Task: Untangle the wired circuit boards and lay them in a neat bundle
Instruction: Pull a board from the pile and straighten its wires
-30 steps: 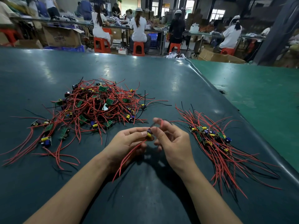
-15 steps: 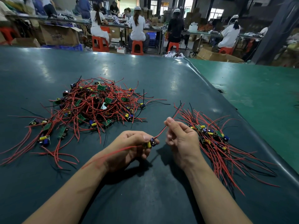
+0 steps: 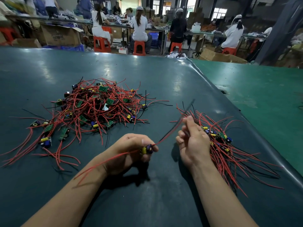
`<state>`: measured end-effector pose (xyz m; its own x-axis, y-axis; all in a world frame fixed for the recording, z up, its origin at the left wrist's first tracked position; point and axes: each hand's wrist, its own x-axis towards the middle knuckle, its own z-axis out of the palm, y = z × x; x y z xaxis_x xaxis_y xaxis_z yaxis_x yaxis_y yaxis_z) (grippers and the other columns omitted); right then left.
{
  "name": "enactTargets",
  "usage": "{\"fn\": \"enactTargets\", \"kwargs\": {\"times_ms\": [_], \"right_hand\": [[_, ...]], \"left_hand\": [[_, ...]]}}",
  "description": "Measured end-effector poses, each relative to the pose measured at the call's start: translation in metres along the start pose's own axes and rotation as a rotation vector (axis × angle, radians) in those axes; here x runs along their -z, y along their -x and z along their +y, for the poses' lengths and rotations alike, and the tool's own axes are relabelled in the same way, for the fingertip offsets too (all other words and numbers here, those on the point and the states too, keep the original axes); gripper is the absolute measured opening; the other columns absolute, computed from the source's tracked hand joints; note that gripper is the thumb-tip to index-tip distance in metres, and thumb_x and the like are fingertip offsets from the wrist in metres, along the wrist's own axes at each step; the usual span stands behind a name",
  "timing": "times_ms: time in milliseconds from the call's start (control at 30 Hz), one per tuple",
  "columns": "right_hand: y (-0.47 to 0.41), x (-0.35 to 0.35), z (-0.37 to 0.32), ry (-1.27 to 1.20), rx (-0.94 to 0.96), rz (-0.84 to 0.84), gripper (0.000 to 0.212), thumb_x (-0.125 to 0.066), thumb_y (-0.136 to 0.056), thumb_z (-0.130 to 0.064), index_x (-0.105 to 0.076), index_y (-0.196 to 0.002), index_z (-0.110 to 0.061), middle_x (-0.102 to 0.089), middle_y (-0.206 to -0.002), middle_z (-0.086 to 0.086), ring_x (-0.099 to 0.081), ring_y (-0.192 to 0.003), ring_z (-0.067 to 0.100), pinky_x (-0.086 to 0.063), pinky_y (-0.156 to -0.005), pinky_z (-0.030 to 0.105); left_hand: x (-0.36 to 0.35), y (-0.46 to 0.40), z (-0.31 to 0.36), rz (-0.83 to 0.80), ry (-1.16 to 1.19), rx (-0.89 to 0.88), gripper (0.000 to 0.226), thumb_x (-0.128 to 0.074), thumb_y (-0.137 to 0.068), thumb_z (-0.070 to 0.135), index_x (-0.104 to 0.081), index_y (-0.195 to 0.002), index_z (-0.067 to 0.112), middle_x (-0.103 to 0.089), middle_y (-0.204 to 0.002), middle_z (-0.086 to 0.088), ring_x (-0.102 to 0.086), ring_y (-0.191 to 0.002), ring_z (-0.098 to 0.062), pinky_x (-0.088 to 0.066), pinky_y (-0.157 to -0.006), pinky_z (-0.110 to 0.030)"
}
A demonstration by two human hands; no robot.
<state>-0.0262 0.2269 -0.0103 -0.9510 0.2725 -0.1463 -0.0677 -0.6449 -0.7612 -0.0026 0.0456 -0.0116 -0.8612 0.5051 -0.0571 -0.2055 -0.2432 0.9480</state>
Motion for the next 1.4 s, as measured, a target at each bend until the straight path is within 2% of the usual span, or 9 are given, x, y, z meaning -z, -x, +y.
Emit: {"fn": "enactTargets", "kwargs": {"times_ms": [133, 267, 433, 533, 767, 933, 1067, 1200, 1400], "right_hand": [[0.012, -0.005, 0.01, 0.261, -0.146, -0.311, 0.018, -0.057, -0.093, -0.008, -0.075, -0.089, -0.008, -0.051, -0.061, -0.001, -0.04, -0.042, 0.007, -0.028, -0.036, 0.015], [0.018, -0.004, 0.009, 0.327, -0.223, -0.551, 0.023, -0.067, -0.078, -0.022, -0.078, -0.092, -0.01, -0.058, -0.063, 0.0, -0.038, -0.043, 0.006, -0.027, -0.036, 0.014], [0.016, -0.003, 0.012, 0.394, -0.123, -0.468, 0.013, -0.077, -0.064, -0.025, -0.078, -0.073, -0.016, -0.066, -0.062, 0.002, -0.042, -0.045, 0.006, -0.026, -0.04, 0.016], [0.014, -0.003, 0.015, 0.438, -0.038, -0.398, 0.004, -0.078, -0.071, -0.019, -0.076, -0.067, -0.018, -0.059, -0.055, 0.001, -0.037, -0.044, 0.008, -0.024, -0.042, 0.02], [0.015, -0.003, 0.016, 0.482, -0.032, -0.414, 0.021, -0.072, -0.084, -0.014, -0.071, -0.065, -0.022, -0.054, -0.054, -0.002, -0.039, -0.042, 0.008, -0.026, -0.04, 0.018], [0.015, -0.002, 0.014, 0.518, -0.086, -0.534, 0.006, -0.074, -0.079, -0.024, -0.075, -0.081, -0.019, -0.064, -0.068, 0.0, -0.044, -0.048, 0.006, -0.033, -0.043, 0.017], [0.014, 0.0, 0.014, 0.492, -0.092, -0.555, 0.022, -0.075, -0.07, -0.03, -0.079, -0.084, -0.014, -0.056, -0.059, 0.004, -0.031, -0.04, 0.004, -0.022, -0.037, 0.014], [0.013, 0.0, 0.017, 0.472, -0.042, -0.446, 0.022, -0.079, -0.064, -0.033, -0.079, -0.078, -0.015, -0.054, -0.054, 0.0, -0.033, -0.041, 0.005, -0.023, -0.038, 0.016], [0.006, -0.002, 0.013, 0.33, 0.065, -0.229, 0.006, -0.076, -0.078, -0.017, -0.079, -0.076, -0.013, -0.052, -0.051, -0.002, -0.031, -0.037, 0.005, -0.024, -0.036, 0.015]], "left_hand": [[-0.003, -0.003, 0.003, 0.145, 0.167, 0.057, 0.015, -0.068, -0.07, 0.017, -0.077, -0.076, 0.006, -0.061, -0.064, 0.0, -0.055, -0.054, -0.008, -0.046, -0.051, -0.017], [-0.004, -0.004, 0.003, 0.182, 0.231, 0.118, 0.026, -0.061, -0.076, 0.026, -0.067, -0.092, 0.007, -0.063, -0.069, 0.0, -0.056, -0.055, -0.007, -0.048, -0.052, -0.017], [-0.006, -0.005, 0.002, 0.197, 0.142, 0.053, 0.021, -0.065, -0.074, 0.026, -0.077, -0.079, 0.009, -0.07, -0.078, -0.003, -0.059, -0.059, -0.007, -0.047, -0.052, -0.014], [-0.006, -0.005, 0.001, 0.199, 0.099, 0.042, 0.025, -0.064, -0.078, 0.027, -0.076, -0.082, 0.006, -0.062, -0.068, -0.004, -0.055, -0.058, -0.007, -0.045, -0.052, -0.014], [-0.007, -0.005, 0.002, 0.271, 0.093, 0.016, 0.02, -0.061, -0.083, 0.024, -0.074, -0.075, 0.011, -0.06, -0.064, -0.004, -0.05, -0.057, -0.009, -0.043, -0.05, -0.014], [-0.006, -0.004, 0.0, 0.25, 0.081, 0.008, 0.02, -0.057, -0.092, 0.02, -0.068, -0.081, 0.008, -0.057, -0.065, -0.005, -0.051, -0.053, -0.007, -0.042, -0.049, -0.014], [-0.007, -0.004, 0.0, 0.229, 0.077, 0.004, 0.036, -0.062, -0.083, 0.024, -0.067, -0.102, -0.007, -0.058, -0.076, -0.009, -0.052, -0.055, -0.008, -0.04, -0.047, -0.012], [-0.006, -0.004, 0.001, 0.184, 0.083, 0.015, 0.017, -0.064, -0.079, 0.023, -0.071, -0.078, 0.008, -0.065, -0.075, -0.005, -0.053, -0.053, -0.006, -0.043, -0.048, -0.014], [-0.007, -0.002, 0.002, 0.132, 0.085, 0.033, 0.015, -0.064, -0.076, 0.017, -0.065, -0.066, 0.006, -0.065, -0.077, -0.014, -0.051, -0.047, -0.01, -0.044, -0.05, -0.021]]}}
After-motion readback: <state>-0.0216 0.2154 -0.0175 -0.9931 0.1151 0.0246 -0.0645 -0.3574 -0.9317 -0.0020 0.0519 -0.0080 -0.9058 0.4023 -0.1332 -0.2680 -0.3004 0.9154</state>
